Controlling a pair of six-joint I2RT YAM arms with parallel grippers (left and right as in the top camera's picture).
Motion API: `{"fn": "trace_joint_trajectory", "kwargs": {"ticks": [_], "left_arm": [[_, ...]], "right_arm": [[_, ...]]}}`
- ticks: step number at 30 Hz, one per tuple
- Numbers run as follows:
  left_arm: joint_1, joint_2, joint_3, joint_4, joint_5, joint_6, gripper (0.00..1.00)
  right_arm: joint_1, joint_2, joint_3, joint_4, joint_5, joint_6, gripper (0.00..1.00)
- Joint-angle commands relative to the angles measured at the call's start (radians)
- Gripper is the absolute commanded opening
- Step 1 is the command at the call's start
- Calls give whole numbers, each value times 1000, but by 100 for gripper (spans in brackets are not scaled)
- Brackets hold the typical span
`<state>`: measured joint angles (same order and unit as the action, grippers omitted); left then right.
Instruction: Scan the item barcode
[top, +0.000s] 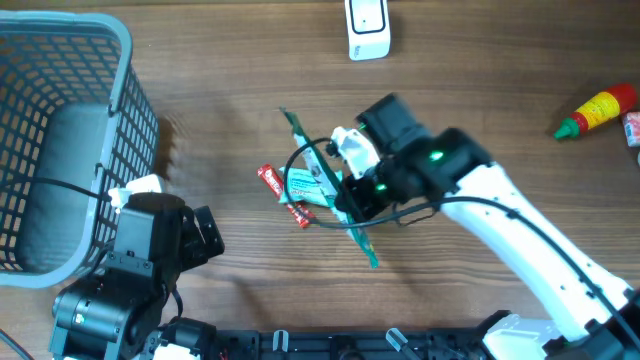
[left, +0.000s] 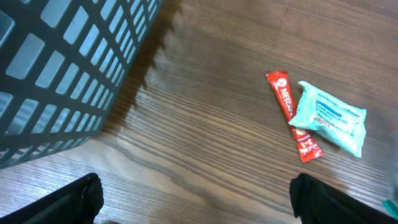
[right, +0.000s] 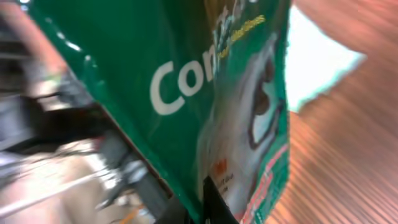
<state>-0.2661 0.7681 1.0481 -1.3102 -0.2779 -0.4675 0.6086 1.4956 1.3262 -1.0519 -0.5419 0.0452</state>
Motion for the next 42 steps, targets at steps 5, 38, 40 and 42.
{"fn": "trace_joint_trajectory", "kwargs": {"ticks": [5,38,40,42], "left_arm": [[5,-2,1,0,5,15,100],[5,-2,1,0,5,15,100],[5,-2,1,0,5,15,100],[5,-2,1,0,5,15,100]], "right_arm": [[-32,62,-88,85,-435,-146,4],[-158,385,-150,394,-354,91,4],[-161,383,-150,380,-312,93,4],[-161,383,-150,377,-303,94,5]]}}
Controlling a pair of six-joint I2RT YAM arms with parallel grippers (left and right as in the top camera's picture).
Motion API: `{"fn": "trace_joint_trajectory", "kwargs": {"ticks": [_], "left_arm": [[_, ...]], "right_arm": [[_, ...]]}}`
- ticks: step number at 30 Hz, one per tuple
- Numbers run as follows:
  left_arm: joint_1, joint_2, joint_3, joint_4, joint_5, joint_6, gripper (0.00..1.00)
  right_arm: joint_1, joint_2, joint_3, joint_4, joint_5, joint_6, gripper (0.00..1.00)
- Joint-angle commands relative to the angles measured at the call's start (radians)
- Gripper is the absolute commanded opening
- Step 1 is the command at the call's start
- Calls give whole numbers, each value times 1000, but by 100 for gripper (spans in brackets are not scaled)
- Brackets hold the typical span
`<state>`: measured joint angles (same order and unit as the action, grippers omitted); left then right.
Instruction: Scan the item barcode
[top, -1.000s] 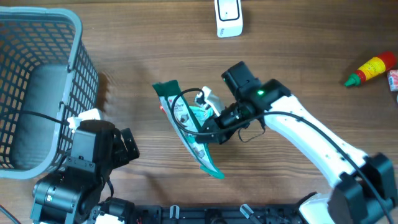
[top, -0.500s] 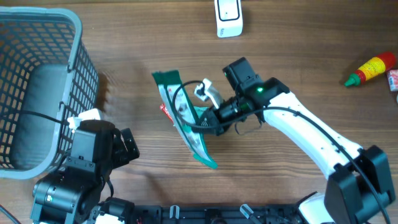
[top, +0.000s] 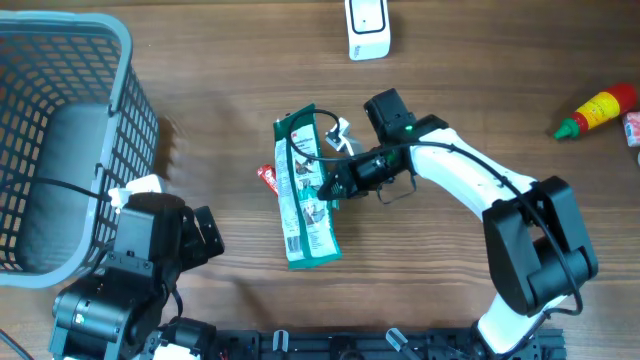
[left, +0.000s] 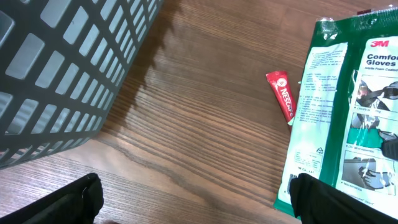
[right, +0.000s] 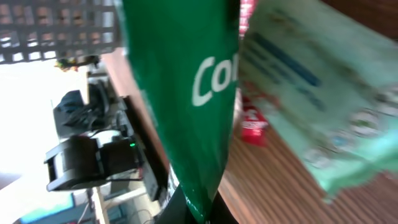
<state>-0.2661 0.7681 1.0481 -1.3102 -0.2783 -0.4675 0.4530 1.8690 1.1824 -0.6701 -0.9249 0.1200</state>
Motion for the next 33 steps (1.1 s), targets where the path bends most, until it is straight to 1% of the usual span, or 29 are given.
{"fn": "trace_joint_trajectory", "kwargs": {"ticks": [1,4,5,6,7,10,15,16,17,18,20,21,23,27,33], "left_arm": [[5,-2,1,0,5,15,100],[5,-2,1,0,6,15,100],[5,-2,1,0,5,15,100],[5,-2,1,0,6,15,100],[5,-2,1,0,5,15,100],[5,-2,1,0,5,16,100],[5,-2,1,0,6,15,100],[5,-2,1,0,6,15,100],[5,-2,1,0,5,15,100],[5,-2,1,0,5,15,100],[5,-2,1,0,5,15,100],[5,-2,1,0,5,15,100],[5,-2,1,0,6,15,100],[5,-2,1,0,6,15,100],[5,-2,1,0,5,15,100]], "right_arm": [[-5,10,-6,-5,80,22,5],[-6,10,-6,-6,76,22,10],[-6,10,-6,-6,76,21,15],[-6,10,-6,-4,76,21,25],[-7,10,-6,-3,77,20,32],[-25,10,-6,-2,81,14,45],[-110,9,-5,-46,80,14,50],[-145,9,-5,-87,80,14,56],[-164,9,-5,-115,80,13,59],[-181,9,-5,-149,80,10,66],[-203,9,-5,-212,80,10,91],[-208,9,-6,-239,79,10,100],[-204,10,-6,-270,68,-6,100],[-160,9,-6,-297,-109,-138,100],[-82,10,-17,-291,-123,-144,100]]}}
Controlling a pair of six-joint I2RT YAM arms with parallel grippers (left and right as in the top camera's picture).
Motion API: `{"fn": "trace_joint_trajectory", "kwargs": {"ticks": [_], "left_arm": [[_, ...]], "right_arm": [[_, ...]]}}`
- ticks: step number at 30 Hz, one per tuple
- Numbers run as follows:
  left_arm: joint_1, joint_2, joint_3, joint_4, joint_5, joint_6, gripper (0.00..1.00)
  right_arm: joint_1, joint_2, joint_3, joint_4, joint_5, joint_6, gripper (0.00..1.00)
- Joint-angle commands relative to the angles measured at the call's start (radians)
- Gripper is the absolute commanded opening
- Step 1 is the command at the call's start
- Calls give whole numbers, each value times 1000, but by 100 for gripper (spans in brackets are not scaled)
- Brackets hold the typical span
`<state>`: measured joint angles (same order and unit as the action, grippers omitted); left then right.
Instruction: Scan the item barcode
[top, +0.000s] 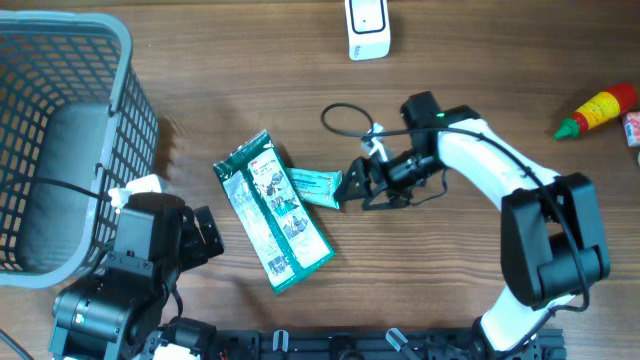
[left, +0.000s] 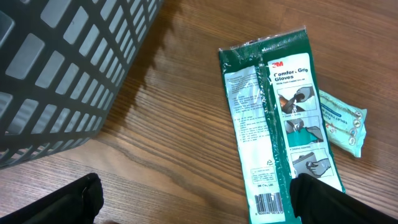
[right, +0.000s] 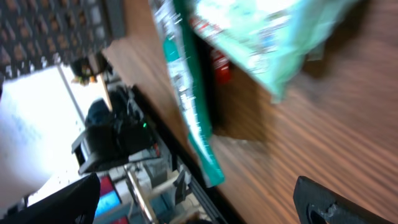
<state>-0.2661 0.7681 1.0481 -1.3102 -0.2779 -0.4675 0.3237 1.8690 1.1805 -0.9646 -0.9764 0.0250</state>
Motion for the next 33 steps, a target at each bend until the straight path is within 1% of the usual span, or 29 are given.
{"fn": "trace_joint_trajectory", "kwargs": {"ticks": [1,3,5,6,7,9,14,18,23,27,33], "left_arm": [[5,-2,1,0,5,15,100],[5,-2,1,0,5,15,100],[5,-2,1,0,5,15,100],[5,-2,1,0,5,15,100],[5,-2,1,0,5,15,100],[5,-2,1,0,5,15,100],[5,-2,1,0,5,15,100],[5,-2,1,0,5,15,100],[5,-2,1,0,5,15,100],[5,-2,1,0,5,15,100],[5,-2,1,0,5,15,100]], "right_arm": [[61,10,-19,8,-71,-48,100],[106,10,-51,73,-71,-29,100],[131,10,-82,151,-48,48,100],[145,10,-105,216,-17,115,100],[152,10,-117,255,-3,153,100],[176,10,-151,355,-11,239,100],[239,11,-163,427,-10,299,100],[281,18,-163,523,49,404,100],[321,65,-163,620,49,477,100],[341,132,-163,692,32,529,100],[347,203,-163,823,-56,608,99]]}}
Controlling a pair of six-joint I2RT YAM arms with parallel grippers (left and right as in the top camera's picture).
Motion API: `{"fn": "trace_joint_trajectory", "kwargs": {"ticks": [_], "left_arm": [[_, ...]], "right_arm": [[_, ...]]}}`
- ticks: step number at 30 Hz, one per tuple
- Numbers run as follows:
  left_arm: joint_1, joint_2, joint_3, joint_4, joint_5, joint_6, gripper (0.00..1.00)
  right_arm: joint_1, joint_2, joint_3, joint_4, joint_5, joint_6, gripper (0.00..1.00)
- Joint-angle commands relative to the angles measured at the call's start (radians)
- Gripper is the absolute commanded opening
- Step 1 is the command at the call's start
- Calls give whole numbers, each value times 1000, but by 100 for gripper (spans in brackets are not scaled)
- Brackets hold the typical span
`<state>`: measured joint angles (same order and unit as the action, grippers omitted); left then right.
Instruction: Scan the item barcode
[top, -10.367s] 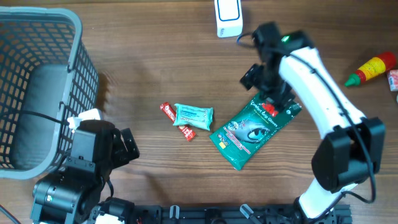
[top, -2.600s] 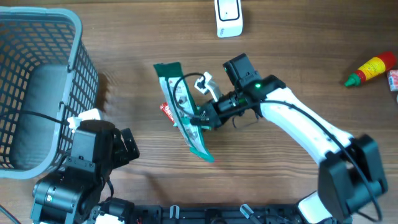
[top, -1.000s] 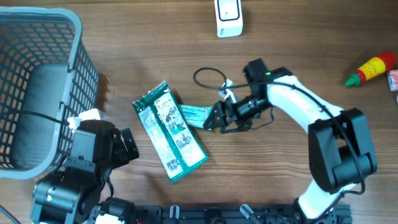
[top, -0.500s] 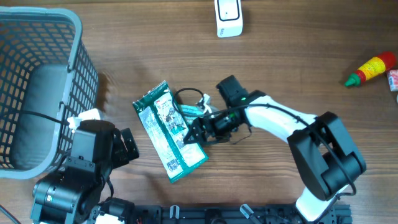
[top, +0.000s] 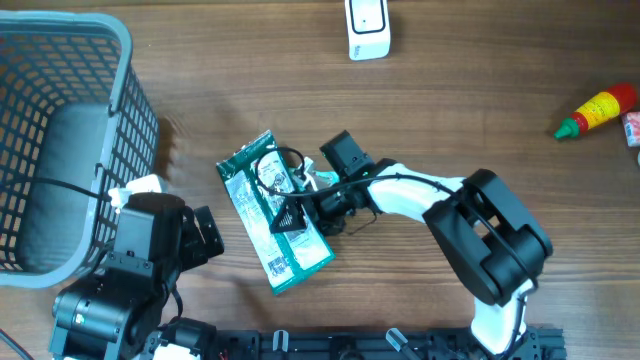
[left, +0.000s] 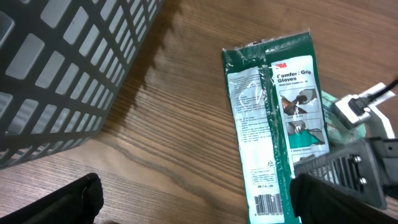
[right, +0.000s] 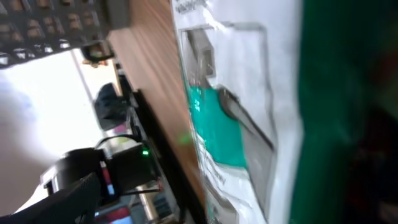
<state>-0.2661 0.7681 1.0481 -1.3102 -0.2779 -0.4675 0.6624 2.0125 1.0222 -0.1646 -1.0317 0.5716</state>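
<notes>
The green 3M glove package (top: 252, 200) lies flat on the table, printed back up, with its barcode (top: 281, 266) at the near end. My right gripper (top: 288, 216) is down over the package's right half. It is open in the right wrist view (right: 217, 199), which the package (right: 249, 93) fills. In the left wrist view the package (left: 267, 118) and barcode (left: 268, 205) lie ahead to the right, with the right gripper (left: 348, 171) on them. My left gripper (left: 199, 199) is open and empty near the basket. The white scanner (top: 367, 30) stands at the far edge.
A grey basket (top: 130, 60) fills the left side, close to the left arm. A teal packet (top: 318, 182) peeks out beside the package under the right arm's cable. A red and yellow sauce bottle (top: 598, 110) lies at the far right.
My right gripper moved left, from beside the teal packet onto the right half of the glove package. The package lies about where it was. The left arm has not moved.
My right gripper first held the glove package on edge above a red sachet and the teal packet. Then the package was tipped over them. Later it lay flat, barcode up, with the gripper open to its right. Now the gripper is back over it.
</notes>
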Motion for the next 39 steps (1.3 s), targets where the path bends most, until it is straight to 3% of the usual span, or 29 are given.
{"fn": "trace_joint_trajectory", "kwargs": {"ticks": [1,3,5,8,10,17,32,39], "left_arm": [[5,-2,1,0,5,15,100],[5,-2,1,0,5,15,100],[5,-2,1,0,5,16,100],[5,-2,1,0,5,15,100],[5,-2,1,0,5,15,100],[5,-2,1,0,5,15,100],[5,-2,1,0,5,15,100],[5,-2,1,0,5,15,100]], "right_arm": [[10,60,-5,30,5,62,95],[16,60,-5,30,31,61,84],[27,60,-5,27,76,68,62],[35,60,-5,26,101,87,16],[35,60,-5,26,101,87,5],[34,-21,-2,-20,120,84,5],[11,-586,-2,-200,255,83,4],[-48,-662,-2,-374,286,-89,5]]}}
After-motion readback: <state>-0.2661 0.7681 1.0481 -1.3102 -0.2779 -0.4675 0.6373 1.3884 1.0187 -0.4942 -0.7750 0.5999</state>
